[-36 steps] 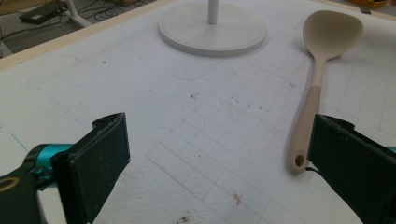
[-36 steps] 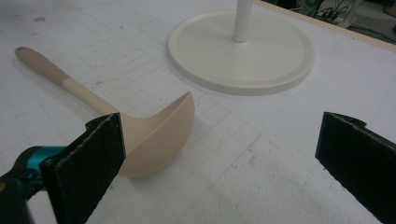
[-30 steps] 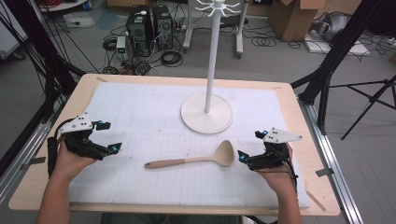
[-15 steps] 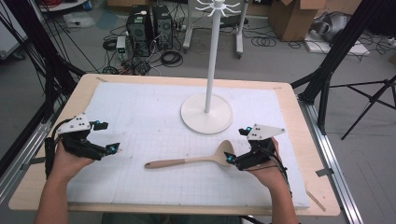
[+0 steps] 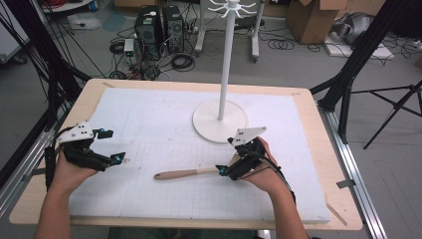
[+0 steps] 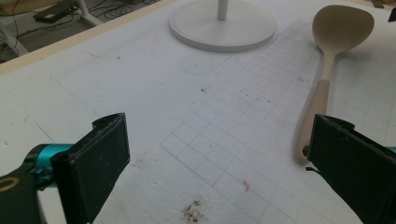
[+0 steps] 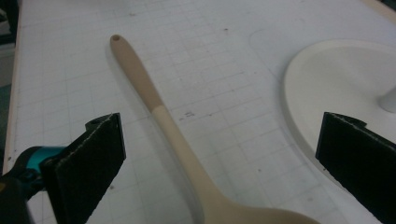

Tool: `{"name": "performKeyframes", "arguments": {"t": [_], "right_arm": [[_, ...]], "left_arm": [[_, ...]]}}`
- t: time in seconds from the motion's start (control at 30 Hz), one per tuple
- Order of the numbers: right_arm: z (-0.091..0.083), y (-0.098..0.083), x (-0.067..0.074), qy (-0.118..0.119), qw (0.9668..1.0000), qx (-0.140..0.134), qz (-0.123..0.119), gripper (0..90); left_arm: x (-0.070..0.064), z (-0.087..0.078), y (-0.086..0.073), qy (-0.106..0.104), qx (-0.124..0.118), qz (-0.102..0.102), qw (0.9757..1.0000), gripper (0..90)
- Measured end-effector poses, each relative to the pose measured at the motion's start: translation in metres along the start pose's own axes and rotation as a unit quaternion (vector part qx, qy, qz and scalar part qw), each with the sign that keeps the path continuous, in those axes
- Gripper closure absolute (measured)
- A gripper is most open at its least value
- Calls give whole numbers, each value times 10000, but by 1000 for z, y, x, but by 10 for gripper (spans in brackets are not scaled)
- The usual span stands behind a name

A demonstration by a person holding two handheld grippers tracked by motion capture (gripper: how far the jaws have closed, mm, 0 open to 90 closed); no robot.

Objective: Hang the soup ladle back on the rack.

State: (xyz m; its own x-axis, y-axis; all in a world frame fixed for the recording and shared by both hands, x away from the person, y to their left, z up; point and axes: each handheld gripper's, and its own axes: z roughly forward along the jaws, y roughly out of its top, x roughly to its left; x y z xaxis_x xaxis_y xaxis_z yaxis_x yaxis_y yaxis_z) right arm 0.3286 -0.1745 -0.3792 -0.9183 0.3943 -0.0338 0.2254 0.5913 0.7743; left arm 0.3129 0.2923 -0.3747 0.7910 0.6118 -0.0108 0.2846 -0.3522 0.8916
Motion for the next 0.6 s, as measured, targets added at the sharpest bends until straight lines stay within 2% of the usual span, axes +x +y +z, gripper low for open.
{"name": "performKeyframes", "arguments": {"t": [0.1,0.23,0.27,0.4,0.53,0.6], "right_arm": [[15,6,1,125,9995,269,-83,2],[31,13,4,309,9981,480,-245,2],[38,15,5,433,9974,527,-241,2],[47,16,7,521,9961,654,-289,3],[58,16,10,654,9934,870,-367,11],[61,18,11,646,9920,1005,-418,23]], "left_arm": [[0,0,0,3,0,-1,10000,61],[-1,1,1,-12,-2,0,10000,61],[-1,1,1,-12,14,18,10000,62],[-2,3,0,-24,10,2,10000,62],[-2,4,0,-29,41,16,10000,61],[-2,5,0,-33,49,11,10000,61]]}}
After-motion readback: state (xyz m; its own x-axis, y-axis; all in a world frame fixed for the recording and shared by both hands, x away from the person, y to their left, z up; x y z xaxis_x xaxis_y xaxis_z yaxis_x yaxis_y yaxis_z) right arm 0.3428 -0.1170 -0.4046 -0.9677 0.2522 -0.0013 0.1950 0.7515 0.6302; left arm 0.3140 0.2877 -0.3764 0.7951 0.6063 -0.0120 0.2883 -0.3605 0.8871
